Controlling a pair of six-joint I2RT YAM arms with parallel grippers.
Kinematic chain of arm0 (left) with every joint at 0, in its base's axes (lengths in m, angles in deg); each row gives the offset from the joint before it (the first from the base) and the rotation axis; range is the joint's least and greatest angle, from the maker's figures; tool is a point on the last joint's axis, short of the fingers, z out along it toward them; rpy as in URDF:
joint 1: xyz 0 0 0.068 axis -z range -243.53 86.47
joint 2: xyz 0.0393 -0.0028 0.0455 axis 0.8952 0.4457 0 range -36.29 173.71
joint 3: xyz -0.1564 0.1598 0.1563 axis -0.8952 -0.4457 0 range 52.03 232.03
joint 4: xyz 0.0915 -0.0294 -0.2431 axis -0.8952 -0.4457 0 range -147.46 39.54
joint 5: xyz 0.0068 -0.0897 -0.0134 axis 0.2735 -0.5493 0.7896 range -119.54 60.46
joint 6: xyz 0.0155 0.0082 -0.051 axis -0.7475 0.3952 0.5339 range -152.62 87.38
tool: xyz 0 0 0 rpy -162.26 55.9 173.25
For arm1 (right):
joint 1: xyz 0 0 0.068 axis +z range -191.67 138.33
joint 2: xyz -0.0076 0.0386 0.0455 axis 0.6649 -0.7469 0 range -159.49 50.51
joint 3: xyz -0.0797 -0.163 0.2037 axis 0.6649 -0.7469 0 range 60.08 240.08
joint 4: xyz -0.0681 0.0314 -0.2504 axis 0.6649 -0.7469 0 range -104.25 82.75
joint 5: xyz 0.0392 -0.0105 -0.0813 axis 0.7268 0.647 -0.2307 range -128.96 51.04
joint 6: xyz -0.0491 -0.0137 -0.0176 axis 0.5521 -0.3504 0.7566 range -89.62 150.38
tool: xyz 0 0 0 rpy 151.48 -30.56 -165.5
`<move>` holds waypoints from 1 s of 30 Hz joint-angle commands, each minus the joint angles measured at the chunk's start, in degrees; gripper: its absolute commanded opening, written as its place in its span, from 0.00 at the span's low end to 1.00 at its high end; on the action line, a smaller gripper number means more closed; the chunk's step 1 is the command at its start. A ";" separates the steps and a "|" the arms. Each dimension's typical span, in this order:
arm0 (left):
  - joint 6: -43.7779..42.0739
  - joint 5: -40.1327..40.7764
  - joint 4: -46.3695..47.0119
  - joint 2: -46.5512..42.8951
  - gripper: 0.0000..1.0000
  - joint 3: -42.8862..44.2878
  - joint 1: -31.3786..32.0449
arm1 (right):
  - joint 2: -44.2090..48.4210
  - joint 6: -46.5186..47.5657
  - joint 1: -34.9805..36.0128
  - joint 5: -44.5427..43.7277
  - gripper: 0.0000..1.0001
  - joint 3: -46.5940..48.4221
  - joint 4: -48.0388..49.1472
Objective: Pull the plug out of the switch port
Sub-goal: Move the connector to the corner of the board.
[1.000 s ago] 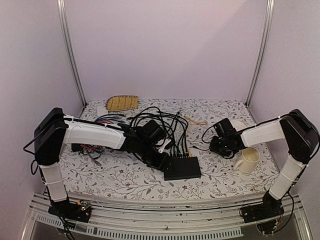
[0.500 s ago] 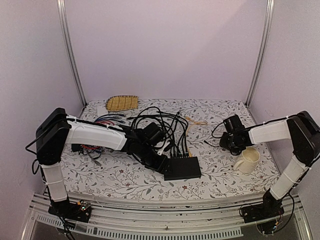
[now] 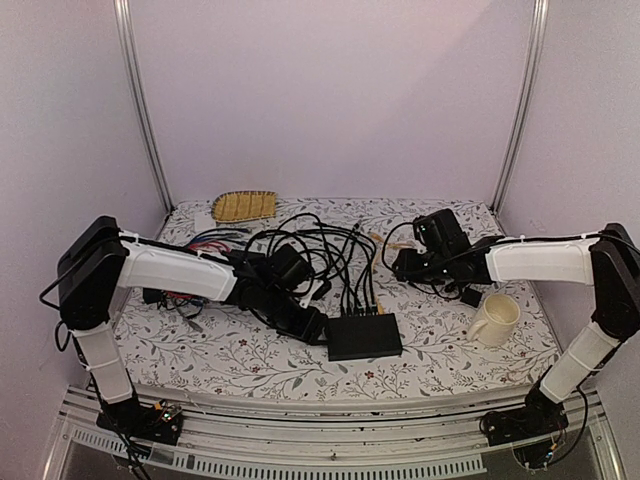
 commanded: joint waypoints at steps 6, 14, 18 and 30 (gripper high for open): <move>2.73 -8.09 12.91 -2.85 0.66 -5.99 -2.84 | 0.04 -1.62 2.34 12.15 0.56 -5.24 0.04; 5.44 -15.96 22.17 -2.57 0.66 -10.62 -4.95 | -1.39 -1.55 2.34 19.26 0.57 -8.40 7.16; 5.60 -18.13 23.84 -1.12 0.66 -10.50 -5.04 | -3.25 -0.86 2.06 20.29 0.57 -8.08 7.88; 7.40 -20.07 26.79 1.49 0.66 -12.01 -5.24 | -5.32 -0.94 -0.92 25.16 0.57 -12.20 14.59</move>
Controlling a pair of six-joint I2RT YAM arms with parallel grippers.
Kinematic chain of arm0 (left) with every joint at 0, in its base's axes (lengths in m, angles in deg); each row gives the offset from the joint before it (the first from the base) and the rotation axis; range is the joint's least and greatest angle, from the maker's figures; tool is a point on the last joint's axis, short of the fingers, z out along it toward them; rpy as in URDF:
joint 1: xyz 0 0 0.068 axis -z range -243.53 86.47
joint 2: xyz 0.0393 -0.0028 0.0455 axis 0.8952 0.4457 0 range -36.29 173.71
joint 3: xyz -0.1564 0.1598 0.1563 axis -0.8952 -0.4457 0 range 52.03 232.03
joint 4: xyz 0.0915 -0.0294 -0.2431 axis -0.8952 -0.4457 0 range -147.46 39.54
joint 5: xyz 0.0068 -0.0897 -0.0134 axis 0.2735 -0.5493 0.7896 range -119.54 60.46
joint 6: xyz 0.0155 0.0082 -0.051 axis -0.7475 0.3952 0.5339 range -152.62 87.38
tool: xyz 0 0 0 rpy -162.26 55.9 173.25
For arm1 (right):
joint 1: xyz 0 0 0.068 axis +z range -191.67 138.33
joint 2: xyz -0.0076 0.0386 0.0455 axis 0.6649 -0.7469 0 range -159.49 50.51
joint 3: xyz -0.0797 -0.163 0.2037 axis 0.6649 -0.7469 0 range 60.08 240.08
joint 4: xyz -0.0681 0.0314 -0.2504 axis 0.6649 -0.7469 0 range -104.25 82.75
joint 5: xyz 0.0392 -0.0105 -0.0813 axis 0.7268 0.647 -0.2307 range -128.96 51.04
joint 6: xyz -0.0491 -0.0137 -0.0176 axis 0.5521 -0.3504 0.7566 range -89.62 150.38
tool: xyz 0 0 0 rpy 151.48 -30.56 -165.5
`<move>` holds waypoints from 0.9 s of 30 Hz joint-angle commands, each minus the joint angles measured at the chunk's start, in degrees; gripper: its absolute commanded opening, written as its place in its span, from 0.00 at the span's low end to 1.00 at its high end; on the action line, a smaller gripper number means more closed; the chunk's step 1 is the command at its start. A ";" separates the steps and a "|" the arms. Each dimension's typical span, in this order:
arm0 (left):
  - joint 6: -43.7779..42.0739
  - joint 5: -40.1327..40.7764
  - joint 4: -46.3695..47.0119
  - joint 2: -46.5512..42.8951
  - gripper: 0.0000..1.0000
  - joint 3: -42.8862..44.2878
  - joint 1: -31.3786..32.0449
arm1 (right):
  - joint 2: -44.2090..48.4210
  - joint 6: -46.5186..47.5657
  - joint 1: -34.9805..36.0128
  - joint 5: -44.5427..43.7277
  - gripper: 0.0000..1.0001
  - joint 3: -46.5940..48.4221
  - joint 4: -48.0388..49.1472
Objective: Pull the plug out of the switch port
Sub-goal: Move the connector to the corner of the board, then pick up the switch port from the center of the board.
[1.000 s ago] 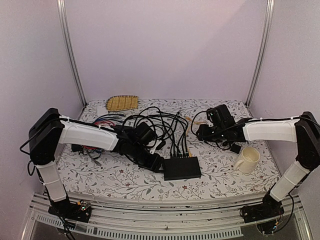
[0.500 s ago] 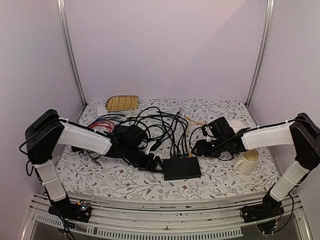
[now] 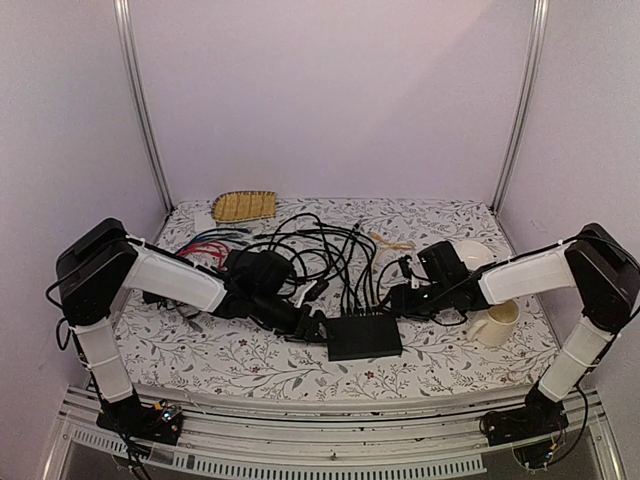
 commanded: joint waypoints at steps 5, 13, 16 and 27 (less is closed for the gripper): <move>1.29 -1.49 2.53 2.46 0.66 -1.31 -0.66 | -3.94 2.68 -2.78 4.73 0.57 -1.38 5.95; 1.26 -2.38 3.42 4.23 0.67 -1.06 -0.84 | -8.32 6.11 -3.33 10.84 0.58 -1.07 9.62; 1.30 -2.90 3.61 4.66 0.67 -0.80 -1.05 | -10.10 7.82 -3.42 13.05 0.58 -0.64 9.59; 2.41 -4.03 5.83 5.20 0.67 -0.76 -1.88 | -12.00 12.13 -3.62 22.66 0.58 -0.91 9.74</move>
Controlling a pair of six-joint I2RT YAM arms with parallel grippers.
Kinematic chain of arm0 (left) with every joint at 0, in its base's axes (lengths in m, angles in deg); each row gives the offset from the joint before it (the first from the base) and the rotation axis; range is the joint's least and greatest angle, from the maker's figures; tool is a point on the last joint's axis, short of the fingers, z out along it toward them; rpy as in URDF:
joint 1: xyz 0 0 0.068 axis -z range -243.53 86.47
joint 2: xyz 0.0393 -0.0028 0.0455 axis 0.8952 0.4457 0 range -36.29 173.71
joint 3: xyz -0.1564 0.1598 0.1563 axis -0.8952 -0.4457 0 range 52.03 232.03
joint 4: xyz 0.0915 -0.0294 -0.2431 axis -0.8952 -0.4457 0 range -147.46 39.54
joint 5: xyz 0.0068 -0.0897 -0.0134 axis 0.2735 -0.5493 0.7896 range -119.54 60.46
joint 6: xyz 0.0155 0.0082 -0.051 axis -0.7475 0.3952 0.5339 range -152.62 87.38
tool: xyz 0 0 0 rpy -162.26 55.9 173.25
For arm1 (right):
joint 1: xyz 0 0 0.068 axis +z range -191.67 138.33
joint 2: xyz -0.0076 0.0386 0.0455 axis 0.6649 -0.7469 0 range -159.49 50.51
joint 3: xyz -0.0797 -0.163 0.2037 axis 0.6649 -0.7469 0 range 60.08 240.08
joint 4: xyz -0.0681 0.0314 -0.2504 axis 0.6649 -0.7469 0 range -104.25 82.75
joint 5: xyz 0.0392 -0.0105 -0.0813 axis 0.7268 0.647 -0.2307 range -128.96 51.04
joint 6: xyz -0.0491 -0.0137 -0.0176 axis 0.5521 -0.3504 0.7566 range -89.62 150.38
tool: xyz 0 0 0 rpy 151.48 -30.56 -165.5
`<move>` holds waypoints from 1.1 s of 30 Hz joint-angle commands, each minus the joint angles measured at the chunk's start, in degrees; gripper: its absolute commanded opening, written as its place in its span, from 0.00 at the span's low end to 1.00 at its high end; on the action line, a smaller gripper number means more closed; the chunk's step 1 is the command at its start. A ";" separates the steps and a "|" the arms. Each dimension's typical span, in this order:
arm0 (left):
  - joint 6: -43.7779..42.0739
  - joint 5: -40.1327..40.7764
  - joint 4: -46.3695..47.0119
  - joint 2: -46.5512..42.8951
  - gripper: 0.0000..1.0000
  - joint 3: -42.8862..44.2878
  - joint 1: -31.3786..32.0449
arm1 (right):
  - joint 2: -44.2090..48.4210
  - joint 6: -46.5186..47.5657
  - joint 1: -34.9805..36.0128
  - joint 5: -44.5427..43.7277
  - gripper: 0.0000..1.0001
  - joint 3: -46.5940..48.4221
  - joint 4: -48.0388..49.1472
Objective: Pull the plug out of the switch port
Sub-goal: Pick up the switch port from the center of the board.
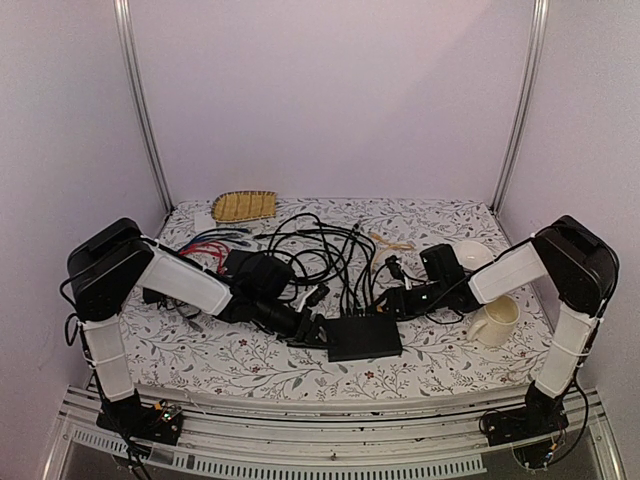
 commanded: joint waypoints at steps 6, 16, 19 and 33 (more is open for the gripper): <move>1.36 0.34 0.56 0.65 0.67 0.79 -1.22 | -1.09 2.63 0.32 9.71 0.57 -0.34 -4.74; 2.52 2.21 3.84 -0.98 0.67 -2.21 -1.48 | 0.94 2.14 0.33 16.49 0.57 0.84 -6.03; 2.85 2.36 4.60 -0.76 0.67 -2.33 -1.58 | 2.20 1.39 0.32 16.92 0.56 0.46 -5.79; 3.13 1.85 6.29 -0.02 0.67 -2.24 -1.66 | 4.60 -2.95 0.32 19.92 0.49 1.01 -2.61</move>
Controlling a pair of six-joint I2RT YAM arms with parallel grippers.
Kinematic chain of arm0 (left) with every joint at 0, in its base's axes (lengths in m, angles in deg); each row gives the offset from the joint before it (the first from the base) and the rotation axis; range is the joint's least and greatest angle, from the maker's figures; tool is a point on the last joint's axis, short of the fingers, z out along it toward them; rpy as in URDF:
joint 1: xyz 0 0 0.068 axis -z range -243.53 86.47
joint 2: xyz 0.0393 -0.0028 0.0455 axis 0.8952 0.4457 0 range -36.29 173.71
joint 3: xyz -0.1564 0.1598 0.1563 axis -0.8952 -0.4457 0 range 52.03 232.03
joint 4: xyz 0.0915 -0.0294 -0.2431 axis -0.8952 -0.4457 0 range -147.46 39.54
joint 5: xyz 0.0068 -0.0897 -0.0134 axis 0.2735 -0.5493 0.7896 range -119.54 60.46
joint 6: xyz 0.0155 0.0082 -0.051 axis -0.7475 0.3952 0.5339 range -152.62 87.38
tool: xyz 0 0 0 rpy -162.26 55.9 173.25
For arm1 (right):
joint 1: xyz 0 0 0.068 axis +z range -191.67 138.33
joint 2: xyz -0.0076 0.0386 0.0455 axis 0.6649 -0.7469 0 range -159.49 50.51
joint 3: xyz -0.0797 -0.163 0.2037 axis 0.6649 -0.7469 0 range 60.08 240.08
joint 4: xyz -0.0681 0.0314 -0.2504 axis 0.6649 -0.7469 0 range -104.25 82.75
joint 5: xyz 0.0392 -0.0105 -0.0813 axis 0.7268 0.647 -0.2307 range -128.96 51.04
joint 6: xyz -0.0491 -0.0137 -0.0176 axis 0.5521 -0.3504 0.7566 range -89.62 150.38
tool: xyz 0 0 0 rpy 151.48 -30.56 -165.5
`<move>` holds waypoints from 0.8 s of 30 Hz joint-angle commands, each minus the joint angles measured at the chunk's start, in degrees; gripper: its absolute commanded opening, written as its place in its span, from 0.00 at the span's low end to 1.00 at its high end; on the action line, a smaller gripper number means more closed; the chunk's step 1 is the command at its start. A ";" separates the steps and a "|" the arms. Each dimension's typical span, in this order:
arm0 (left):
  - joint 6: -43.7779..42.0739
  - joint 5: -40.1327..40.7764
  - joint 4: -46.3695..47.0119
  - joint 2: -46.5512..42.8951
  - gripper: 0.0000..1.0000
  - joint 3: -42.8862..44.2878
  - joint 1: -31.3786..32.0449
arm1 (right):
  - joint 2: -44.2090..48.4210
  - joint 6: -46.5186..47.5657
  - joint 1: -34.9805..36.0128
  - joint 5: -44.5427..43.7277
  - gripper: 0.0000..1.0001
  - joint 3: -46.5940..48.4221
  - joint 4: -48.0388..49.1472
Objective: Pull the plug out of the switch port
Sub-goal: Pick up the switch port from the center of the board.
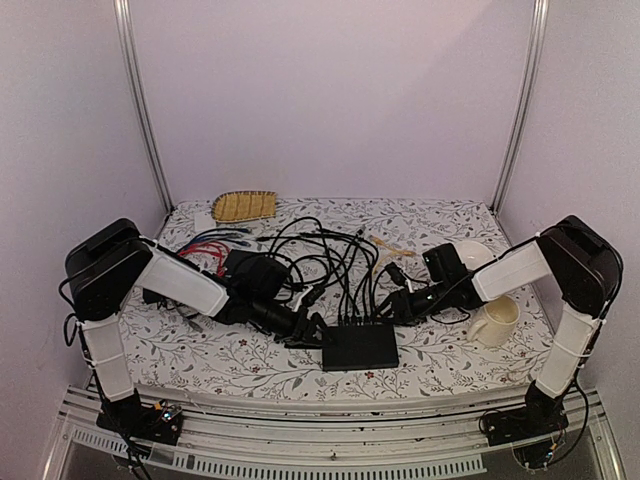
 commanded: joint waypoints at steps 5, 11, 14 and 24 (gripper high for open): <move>-0.85 1.70 4.54 0.65 0.67 -0.53 -0.91 | 4.42 -1.59 1.50 9.79 0.46 0.74 3.37; -1.10 1.21 6.27 1.22 0.67 -0.53 -1.25 | 5.56 -1.30 1.50 11.04 0.45 1.23 3.55; -1.28 1.02 7.13 1.43 0.67 -0.45 -1.44 | 5.61 -1.22 1.50 11.29 0.45 1.34 3.39; -0.10 -0.83 11.66 2.06 0.63 -0.31 -1.68 | 4.45 -1.19 1.99 13.18 0.44 1.52 4.33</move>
